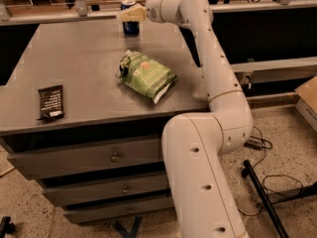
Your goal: Move pepsi can near green jalapeno chip bag
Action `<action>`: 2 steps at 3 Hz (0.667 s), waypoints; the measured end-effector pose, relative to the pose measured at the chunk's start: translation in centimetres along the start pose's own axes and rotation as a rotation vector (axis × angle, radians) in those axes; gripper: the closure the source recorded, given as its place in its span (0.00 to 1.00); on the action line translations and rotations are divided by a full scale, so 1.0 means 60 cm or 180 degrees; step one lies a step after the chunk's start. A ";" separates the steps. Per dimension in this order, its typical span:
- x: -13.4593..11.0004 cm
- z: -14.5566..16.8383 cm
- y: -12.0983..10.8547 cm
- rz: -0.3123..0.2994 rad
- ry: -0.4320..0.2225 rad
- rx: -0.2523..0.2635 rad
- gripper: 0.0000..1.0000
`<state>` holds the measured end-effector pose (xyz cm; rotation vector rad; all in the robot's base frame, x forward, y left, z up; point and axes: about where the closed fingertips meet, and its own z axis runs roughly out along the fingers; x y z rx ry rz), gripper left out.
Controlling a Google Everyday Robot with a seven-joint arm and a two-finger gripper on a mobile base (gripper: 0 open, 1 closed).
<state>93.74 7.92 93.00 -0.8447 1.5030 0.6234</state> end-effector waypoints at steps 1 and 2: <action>0.000 0.004 0.002 0.0004 0.0022 0.0002 0.00; -0.009 -0.029 -0.032 -0.0013 0.0132 0.0203 0.00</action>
Offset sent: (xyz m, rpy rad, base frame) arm -0.0283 -0.0689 0.0219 -0.0853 0.0116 -0.1912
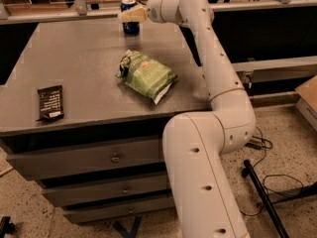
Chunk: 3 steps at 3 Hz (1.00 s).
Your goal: Move pepsi can near green jalapeno chip bag
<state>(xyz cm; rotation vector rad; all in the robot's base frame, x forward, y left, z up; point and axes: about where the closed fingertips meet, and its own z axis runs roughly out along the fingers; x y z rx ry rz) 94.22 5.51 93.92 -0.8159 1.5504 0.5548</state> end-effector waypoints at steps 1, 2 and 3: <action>-0.040 -0.068 -0.047 -0.0154 0.0178 0.0294 0.00; -0.067 -0.102 -0.051 -0.0293 0.0349 0.0387 0.00; -0.065 -0.101 -0.042 -0.0322 0.0423 0.0363 0.00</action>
Offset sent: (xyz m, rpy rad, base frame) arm -0.0724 -0.0781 0.0635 -0.1730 -0.0530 -0.1773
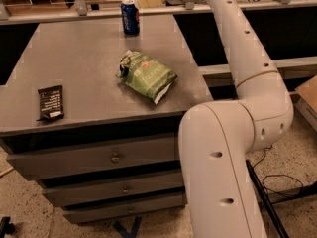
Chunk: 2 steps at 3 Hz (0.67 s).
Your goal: Move pepsi can near green jalapeno chip bag
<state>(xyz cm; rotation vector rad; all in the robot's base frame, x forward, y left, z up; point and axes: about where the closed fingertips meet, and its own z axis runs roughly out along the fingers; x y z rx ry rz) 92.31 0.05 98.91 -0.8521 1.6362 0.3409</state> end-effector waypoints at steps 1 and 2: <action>0.014 0.020 0.026 -0.0071 0.0061 -0.0114 0.00; 0.033 0.040 0.045 -0.0160 0.0131 -0.0199 0.00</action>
Offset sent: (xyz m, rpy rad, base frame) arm -0.0046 0.0331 -0.0477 -0.1074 0.0166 0.0872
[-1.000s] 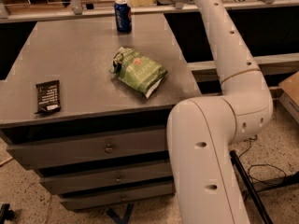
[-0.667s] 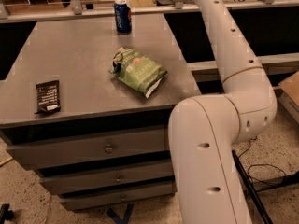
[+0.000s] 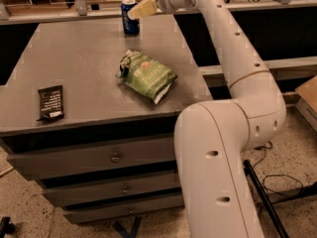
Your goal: Move pepsi can near green jalapeno chip bag
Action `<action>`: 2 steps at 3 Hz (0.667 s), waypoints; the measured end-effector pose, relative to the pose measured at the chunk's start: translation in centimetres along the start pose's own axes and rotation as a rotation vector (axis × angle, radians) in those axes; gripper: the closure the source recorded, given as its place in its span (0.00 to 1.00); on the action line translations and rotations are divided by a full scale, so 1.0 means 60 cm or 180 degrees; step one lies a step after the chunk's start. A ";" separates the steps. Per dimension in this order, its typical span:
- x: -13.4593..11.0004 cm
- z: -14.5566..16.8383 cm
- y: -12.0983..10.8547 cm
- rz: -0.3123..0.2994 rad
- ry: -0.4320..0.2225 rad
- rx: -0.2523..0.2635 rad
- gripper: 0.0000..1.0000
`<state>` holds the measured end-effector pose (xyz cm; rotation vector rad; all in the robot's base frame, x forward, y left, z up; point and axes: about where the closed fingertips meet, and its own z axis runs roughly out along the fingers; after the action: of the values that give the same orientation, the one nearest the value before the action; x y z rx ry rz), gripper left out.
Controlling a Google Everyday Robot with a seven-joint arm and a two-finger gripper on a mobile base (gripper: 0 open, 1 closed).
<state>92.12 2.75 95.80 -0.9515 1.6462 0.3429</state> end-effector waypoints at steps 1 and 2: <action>0.006 0.077 0.042 -0.0088 -0.0019 -0.0092 0.00; 0.009 0.085 0.048 -0.0067 -0.0008 -0.0117 0.00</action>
Offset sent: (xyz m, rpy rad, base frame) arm 0.0172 0.0347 -0.0189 -0.0329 -0.0262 0.0248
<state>93.46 7.77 92.98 -0.9950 1.6314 0.3608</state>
